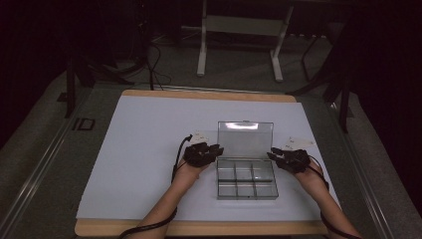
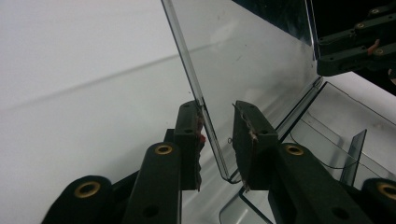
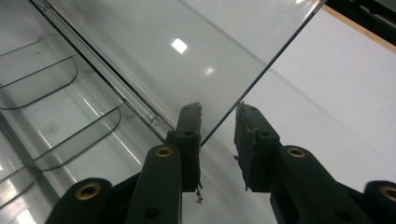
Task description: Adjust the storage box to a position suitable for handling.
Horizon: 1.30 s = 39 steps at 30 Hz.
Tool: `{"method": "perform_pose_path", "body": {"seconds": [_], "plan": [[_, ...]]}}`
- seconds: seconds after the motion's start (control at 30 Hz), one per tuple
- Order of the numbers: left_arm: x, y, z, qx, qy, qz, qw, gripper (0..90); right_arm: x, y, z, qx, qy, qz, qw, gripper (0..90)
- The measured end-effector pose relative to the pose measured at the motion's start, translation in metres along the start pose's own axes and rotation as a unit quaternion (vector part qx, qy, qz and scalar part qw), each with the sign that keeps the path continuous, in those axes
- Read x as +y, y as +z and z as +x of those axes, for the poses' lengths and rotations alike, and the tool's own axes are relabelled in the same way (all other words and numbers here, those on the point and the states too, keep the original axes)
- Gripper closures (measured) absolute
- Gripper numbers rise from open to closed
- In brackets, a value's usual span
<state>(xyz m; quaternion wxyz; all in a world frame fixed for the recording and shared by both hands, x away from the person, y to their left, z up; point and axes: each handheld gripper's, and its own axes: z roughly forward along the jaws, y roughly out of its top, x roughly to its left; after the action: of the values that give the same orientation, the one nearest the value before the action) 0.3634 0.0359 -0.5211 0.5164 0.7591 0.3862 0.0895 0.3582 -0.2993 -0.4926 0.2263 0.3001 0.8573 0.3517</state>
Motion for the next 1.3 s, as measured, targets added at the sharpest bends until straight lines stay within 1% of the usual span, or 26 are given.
{"method": "perform_pose_path", "body": {"seconds": [0.17, 0.2, 0.23, 0.33, 0.37, 0.43, 0.47, 0.53, 0.57, 0.6, 0.63, 0.67, 0.73, 0.8, 0.87, 0.97, 1.0, 1.03, 1.13, 1.17, 1.2, 1.27, 1.3], "plan": [[-0.001, 0.002, 0.002, 0.003, -0.010, 0.006, 0.9999, 69.1, 0.001, 0.001, 0.001, -0.007, 0.000, 0.005, 1.0000, 70.4], [-0.002, 0.003, 0.004, 0.001, -0.020, 0.011, 0.9997, 69.1, 0.001, 0.001, 0.001, -0.008, 0.000, 0.007, 0.9999, 70.8], [-0.002, 0.003, 0.005, -0.002, -0.024, 0.011, 0.9997, 67.9, 0.002, 0.001, 0.003, -0.002, -0.008, 0.005, 1.0000, 70.9], [-0.002, 0.003, 0.006, -0.004, -0.028, 0.012, 0.9995, 67.8, 0.004, 0.002, 0.005, -0.008, -0.010, 0.011, 0.9999, 69.9], [-0.002, 0.004, 0.006, -0.007, -0.034, 0.014, 0.9993, 67.8, 0.005, 0.003, 0.005, -0.008, -0.012, 0.010, 0.9998, 69.7], [-0.001, 0.004, 0.008, -0.010, -0.040, 0.019, 0.9990, 67.6, 0.004, 0.003, 0.004, -0.005, -0.009, 0.009, 0.9999, 69.6], [-0.001, 0.005, 0.007, -0.005, -0.039, 0.023, 0.9989, 66.1, 0.004, 0.003, 0.004, -0.005, -0.008, 0.009, 0.9999, 69.5], [-0.001, 0.006, 0.009, -0.003, -0.049, 0.031, 0.9983, 62.9, 0.004, 0.003, 0.003, -0.005, -0.008, 0.011, 0.9999, 69.1], [-0.002, 0.006, 0.010, -0.003, -0.048, 0.035, 0.9982, 62.4, 0.004, 0.004, 0.003, -0.006, -0.007, 0.011, 0.9999, 69.1], [-0.003, 0.007, 0.010, -0.005, -0.044, 0.042, 0.9981, 64.9, 0.004, 0.004, 0.003, -0.005, -0.008, 0.012, 0.9999, 69.1], [-0.004, 0.008, 0.009, -0.007, -0.043, 0.048, 0.9979, 65.1, 0.003, 0.005, 0.003, -0.005, -0.006, 0.014, 0.9999, 69.1], [-0.005, 0.008, 0.010, -0.008, -0.045, 0.044, 0.9980, 63.8, 0.003, 0.005, 0.003, -0.006, -0.006, 0.013, 0.9999, 69.0], [-0.005, 0.008, 0.010, -0.011, -0.048, 0.045, 0.9978, 64.2, 0.003, 0.006, 0.003, -0.004, -0.005, 0.014, 0.9999, 68.7], [-0.005, 0.006, 0.010, -0.005, -0.045, 0.043, 0.9981, 64.1, 0.004, 0.006, 0.003, -0.003, -0.005, 0.016, 0.9999, 68.2], [-0.004, 0.003, 0.009, -0.006, -0.040, 0.034, 0.9986, 63.2, 0.004, 0.005, 0.003, -0.002, -0.007, 0.018, 0.9998, 67.8], [-0.001, -0.002, 0.004, 0.003, -0.017, 0.031, 0.9994, 55.7, 0.005, 0.004, 0.003, 0.001, -0.008, 0.020, 0.9998, 67.2], [-0.001, -0.004, 0.002, 0.004, -0.011, 0.029, 0.9995, 50.9, 0.005, 0.004, 0.002, 0.002, -0.009, 0.020, 0.9998, 67.2], [-0.001, -0.006, 0.000, 0.005, -0.005, 0.029, 0.9995, 44.0, 0.006, 0.003, 0.003, 0.003, -0.009, 0.021, 0.9997, 67.1], [-0.003, -0.014, -0.003, -0.003, 0.021, 0.021, 0.9996, 29.2, 0.008, 0.000, 0.002, 0.007, -0.014, 0.021, 0.9997, 66.7], [-0.004, -0.017, -0.003, 0.000, 0.026, 0.015, 0.9995, 20.8, 0.008, -0.002, 0.002, 0.008, -0.013, 0.022, 0.9996, 66.7], [-0.005, -0.020, -0.003, 0.001, 0.028, 0.008, 0.9996, 16.0, 0.009, -0.003, 0.002, 0.010, -0.014, 0.023, 0.9996, 66.7], [-0.008, -0.026, -0.003, 0.002, 0.030, -0.003, 0.9995, 12.3, 0.010, -0.006, 0.001, 0.011, -0.018, 0.027, 0.9994, 66.6], [-0.010, -0.028, -0.002, 0.002, 0.029, -0.006, 0.9996, 7.8, 0.010, -0.008, 0.000, 0.011, -0.019, 0.029, 0.9993, 66.6]]}}
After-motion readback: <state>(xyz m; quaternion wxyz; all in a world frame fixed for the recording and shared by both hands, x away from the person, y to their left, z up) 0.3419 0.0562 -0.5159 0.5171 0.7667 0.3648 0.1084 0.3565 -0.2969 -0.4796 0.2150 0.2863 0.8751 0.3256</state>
